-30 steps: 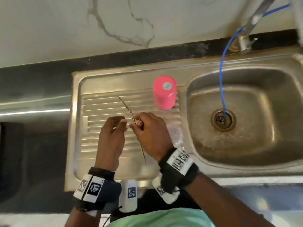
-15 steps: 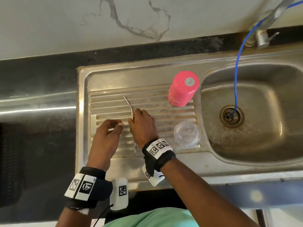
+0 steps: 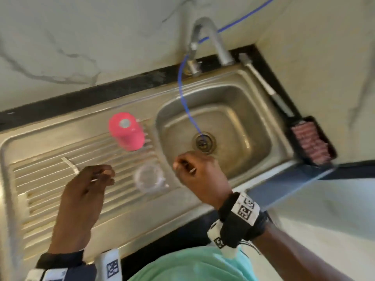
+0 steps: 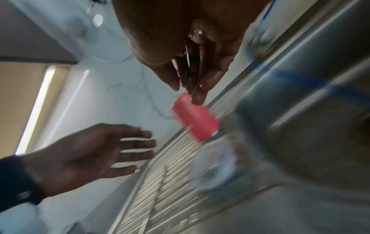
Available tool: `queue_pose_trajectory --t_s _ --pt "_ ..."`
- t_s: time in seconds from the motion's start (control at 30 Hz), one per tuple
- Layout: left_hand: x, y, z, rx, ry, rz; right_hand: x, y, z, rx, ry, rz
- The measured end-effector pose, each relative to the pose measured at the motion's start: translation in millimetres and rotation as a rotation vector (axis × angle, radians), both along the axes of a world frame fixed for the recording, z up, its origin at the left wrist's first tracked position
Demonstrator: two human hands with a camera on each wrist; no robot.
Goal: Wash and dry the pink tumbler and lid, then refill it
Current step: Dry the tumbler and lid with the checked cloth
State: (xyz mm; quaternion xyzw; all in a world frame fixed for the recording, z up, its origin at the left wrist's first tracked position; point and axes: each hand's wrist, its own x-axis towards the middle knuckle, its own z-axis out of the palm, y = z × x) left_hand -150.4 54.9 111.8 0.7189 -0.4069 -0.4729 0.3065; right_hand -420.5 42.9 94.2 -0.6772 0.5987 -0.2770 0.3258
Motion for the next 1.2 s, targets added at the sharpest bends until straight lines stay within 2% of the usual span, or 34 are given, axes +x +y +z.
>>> queue_pose_trajectory --t_s 0.07,0.23,0.33,0.43,0.53,0.63,0.9,1.0,1.1,1.2 --pt "-10 -4 14 -0.040 0.007 -0.034 -40 -8 -8 0.033 0.063 -0.135" --pt "-143 -28 17 -0.141 0.017 -0.423 -226 8 -8 0.037 0.354 -0.507" --pt "-212 -37 4 -0.144 0.013 -0.630 -309 8 -17 0.086 0.515 -0.559" --pt "-262 -41 -9 -0.142 -0.021 -0.771 -357 -7 -28 0.235 0.600 -0.508" --pt "-298 -40 -15 -0.134 -0.035 -0.851 -373 -21 -39 0.358 0.680 -0.428" --pt "-321 -39 -17 -0.100 -0.047 -0.872 -382 -30 -43 0.368 0.696 -0.374" --pt "-333 -40 -16 -0.018 -0.019 -0.785 -387 -42 -47 0.333 0.785 -0.311" --pt "-329 -45 -11 -0.020 -0.010 -0.764 -388 -44 -35 0.345 0.770 -0.344" --pt "-320 -53 -6 -0.046 0.000 -0.735 -384 -38 -9 0.220 0.728 -0.409" --pt "-305 -64 -2 -0.072 0.004 -0.698 -367 -25 22 0.056 0.521 -0.513"
